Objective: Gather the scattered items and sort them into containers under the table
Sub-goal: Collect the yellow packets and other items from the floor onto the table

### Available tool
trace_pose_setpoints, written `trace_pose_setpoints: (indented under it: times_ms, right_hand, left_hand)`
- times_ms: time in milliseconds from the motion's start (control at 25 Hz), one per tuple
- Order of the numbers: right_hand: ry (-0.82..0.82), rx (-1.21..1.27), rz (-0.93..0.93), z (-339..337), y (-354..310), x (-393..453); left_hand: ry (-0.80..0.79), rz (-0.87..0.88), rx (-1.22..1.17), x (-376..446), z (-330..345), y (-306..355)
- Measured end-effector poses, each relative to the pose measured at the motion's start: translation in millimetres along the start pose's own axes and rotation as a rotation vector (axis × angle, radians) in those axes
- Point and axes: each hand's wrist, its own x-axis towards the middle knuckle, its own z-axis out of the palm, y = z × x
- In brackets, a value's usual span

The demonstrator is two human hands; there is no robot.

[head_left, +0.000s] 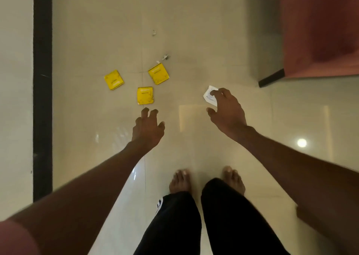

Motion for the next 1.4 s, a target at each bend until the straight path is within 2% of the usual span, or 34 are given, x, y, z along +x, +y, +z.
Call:
trace_pose_setpoints:
  times_ms: [160,280,360,480,560,640,760,960,1120,1160,1280,1360,1400]
  right_hand:
    - [-0.019,-0.123,-0.027,57,33,83]
    - [-0.086,-0.154,0.088,124,68,145]
    - [-0.106,-0.176,0.088,135,75,156]
    - [0.009,-0.176,-0.005,166,89,163]
    - [0.032,-0.125,-0.062,181,91,154]
    - [0.002,-0.072,-0.070,183,92,146]
    - [-0.076,0.083,-0.041,175,78,131]
    - [-0.043,0.428,0.251,125,59,62]
    - [0.021,0.517,0.333,28,27,-31]
    - [0.049,0.526,0.344,27,24,-35]
    - [0.188,0.623,0.475,-76,7,-120]
    - [0.250,0.667,0.493,-102,-6,-140]
    - [0.298,0.682,0.512,-137,-7,-174]
  left_hand:
    - [0.087,-0.042,0.057,89,30,-27]
    - [0.136,-0.113,0.081,176,73,-50]
    - [0.142,-0.082,0.089,202,79,-61]
    - [0.148,-0.059,0.221,240,106,-81]
    - [0.217,-0.032,0.278,234,120,-76]
    - [0.229,0.008,0.156,214,128,-53]
    - [0.149,-0.005,-0.196,170,131,-18]
    - [0.119,-0.066,-0.539,81,118,48]
    - [0.051,-0.201,-0.743,-23,44,104]
    - [0.042,-0.237,-0.781,-30,46,109]
    - [-0.048,-0.161,-0.831,-119,-24,167]
    - [-0.060,-0.123,-0.875,-141,-42,184]
    - [-0.083,-0.076,-0.879,-173,-59,209]
